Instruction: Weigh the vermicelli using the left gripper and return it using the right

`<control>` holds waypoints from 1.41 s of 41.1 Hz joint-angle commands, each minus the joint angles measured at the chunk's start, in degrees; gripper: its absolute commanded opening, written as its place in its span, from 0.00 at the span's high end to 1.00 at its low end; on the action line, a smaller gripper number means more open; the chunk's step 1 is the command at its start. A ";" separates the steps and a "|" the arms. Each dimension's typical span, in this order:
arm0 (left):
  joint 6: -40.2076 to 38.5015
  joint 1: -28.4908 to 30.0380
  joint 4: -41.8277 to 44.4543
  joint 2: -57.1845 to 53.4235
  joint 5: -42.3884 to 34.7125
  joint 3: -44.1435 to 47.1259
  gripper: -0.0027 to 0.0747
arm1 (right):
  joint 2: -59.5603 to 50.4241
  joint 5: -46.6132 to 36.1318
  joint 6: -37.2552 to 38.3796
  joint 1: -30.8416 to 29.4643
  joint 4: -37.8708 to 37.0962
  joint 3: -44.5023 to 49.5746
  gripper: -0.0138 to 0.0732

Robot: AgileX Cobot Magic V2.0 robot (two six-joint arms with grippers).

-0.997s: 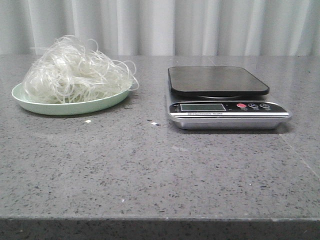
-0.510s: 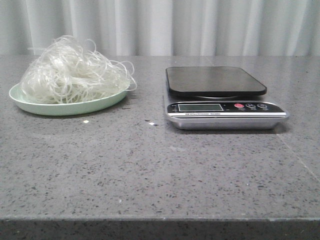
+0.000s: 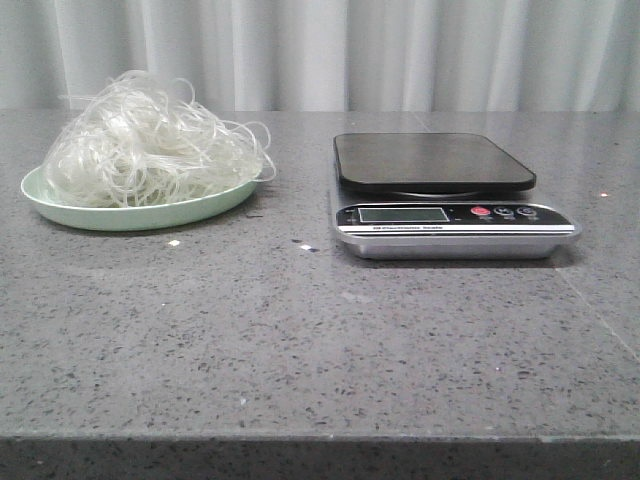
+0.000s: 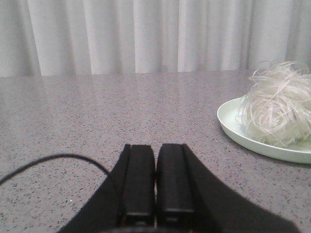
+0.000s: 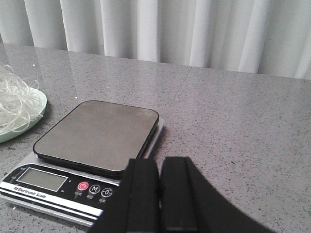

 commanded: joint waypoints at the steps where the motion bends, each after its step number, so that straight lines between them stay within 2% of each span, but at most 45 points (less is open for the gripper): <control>1: -0.34 -0.05 -0.48 -1.19 -4.50 0.45 0.79 | 0.13 -4.61 0.10 -0.24 0.01 -1.51 0.67; 29: -0.34 -0.05 -0.48 -1.19 -4.50 0.45 0.79 | 0.13 -4.62 0.04 -0.45 -0.05 -1.51 0.67; 33: -0.34 -0.05 -0.48 -1.19 -4.50 0.45 0.79 | 0.07 -3.35 0.04 -2.00 -0.61 -1.47 0.67; 39: -0.34 -0.05 -0.48 -1.07 -4.50 0.45 0.79 | -1.98 0.64 0.04 -7.81 -2.52 -1.35 0.67; 45: -0.34 -0.05 -0.48 -1.07 -4.50 0.45 0.79 | -6.77 0.64 0.15 -12.72 -2.95 0.73 0.67; 50: -0.34 -0.05 -0.48 -1.07 -4.50 0.45 0.79 | -10.95 0.64 3.25 -14.30 -6.80 4.49 0.67; 55: -0.34 -0.05 -0.48 -1.07 -4.50 0.45 0.79 | -14.45 0.64 9.80 -14.36 -14.83 9.08 0.67; 58: -0.34 -0.05 -0.48 -1.07 -4.50 0.45 0.79 | -16.90 -0.28 10.96 -14.36 -15.94 11.68 0.67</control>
